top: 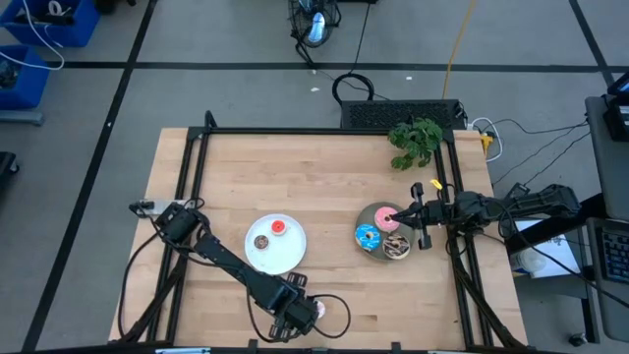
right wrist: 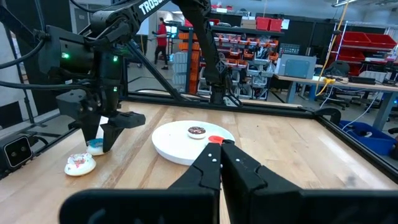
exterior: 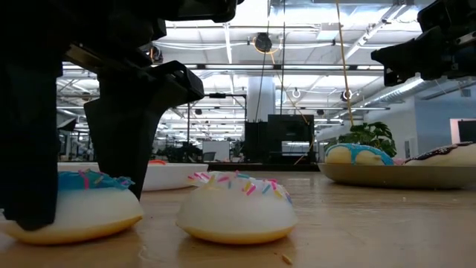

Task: Pick & Place donuts
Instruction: Put the small blue donut on the white plate

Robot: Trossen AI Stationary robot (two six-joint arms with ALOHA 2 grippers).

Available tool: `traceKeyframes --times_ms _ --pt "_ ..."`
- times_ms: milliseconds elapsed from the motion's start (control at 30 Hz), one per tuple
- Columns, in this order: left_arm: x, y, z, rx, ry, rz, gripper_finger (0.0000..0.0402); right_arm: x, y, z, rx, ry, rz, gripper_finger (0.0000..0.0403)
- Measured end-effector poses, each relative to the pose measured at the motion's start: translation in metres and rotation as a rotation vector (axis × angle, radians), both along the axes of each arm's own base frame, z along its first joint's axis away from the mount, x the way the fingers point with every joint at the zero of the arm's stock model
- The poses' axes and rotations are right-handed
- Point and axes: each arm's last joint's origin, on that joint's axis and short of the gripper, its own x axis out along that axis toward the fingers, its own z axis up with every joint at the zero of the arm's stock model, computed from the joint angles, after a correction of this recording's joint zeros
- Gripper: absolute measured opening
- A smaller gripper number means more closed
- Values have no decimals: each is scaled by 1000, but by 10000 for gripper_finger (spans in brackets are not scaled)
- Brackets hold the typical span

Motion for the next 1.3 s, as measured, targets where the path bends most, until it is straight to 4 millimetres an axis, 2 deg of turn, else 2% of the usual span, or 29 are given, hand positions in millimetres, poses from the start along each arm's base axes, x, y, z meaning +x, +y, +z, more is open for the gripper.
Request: traceKeyframes --times_ms 267,467,667,867,967,1133,1300 --pt "-1 3 3 23 21 8 202 0 0 0 0 0 0 0" --pt "2 2 24 74 24 16 204 0 0 0 0 0 0 0" --pt "5 8 68 164 44 9 205 0 0 0 0 -1 0 0" --pt "1 21 124 254 48 20 205 0 0 0 0 0 0 0" --pt "-4 33 147 290 61 47 205 0 0 0 0 0 1 0" --pt "-14 58 188 239 -19 103 205 0 0 0 0 0 4 0" --pt "-29 92 214 268 -88 187 205 0 0 0 0 0 4 0"
